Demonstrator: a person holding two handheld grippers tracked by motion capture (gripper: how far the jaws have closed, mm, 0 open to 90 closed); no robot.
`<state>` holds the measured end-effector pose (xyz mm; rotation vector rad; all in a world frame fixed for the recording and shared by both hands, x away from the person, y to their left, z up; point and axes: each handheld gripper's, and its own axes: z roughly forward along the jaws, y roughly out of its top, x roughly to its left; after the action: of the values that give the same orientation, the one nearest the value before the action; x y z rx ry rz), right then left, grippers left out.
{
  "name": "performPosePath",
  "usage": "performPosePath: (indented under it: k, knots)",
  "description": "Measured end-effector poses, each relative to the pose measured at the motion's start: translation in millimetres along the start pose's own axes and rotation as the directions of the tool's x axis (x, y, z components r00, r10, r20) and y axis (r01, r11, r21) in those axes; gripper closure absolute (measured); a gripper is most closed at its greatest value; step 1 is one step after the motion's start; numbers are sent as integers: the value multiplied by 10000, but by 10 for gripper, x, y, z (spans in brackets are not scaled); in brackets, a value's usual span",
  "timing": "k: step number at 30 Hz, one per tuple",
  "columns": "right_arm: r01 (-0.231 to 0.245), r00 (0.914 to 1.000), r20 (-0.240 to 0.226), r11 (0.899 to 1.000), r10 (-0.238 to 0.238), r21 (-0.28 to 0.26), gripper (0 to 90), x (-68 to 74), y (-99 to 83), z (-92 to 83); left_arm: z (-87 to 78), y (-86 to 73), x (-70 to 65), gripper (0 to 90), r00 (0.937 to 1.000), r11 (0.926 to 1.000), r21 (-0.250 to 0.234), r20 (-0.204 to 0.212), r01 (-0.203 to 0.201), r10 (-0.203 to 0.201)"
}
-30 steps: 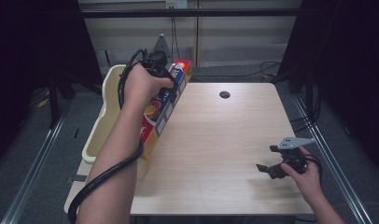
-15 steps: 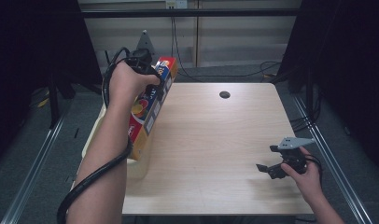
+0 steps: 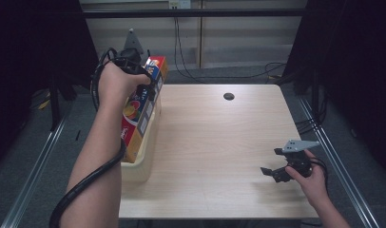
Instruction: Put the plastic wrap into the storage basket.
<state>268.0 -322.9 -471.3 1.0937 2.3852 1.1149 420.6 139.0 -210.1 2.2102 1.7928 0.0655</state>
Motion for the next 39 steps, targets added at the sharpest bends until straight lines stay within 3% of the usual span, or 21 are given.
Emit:
performPosePath:
  k: [6,27,39]
  knots:
    - [-9,10000,13,10000,9,1,23,0,-1,4,-11,-26,108,409,9996,9996,-62,-93,264,-265]
    - [-34,10000,4,10000,34,12,23,-4,-4,4,-63,-97,259,409,9980,9986,-56,-326,534,-535]
    - [-81,9999,63,10000,81,-4,24,-2,-4,6,6,-179,407,408,9955,9967,8,-492,812,-811]
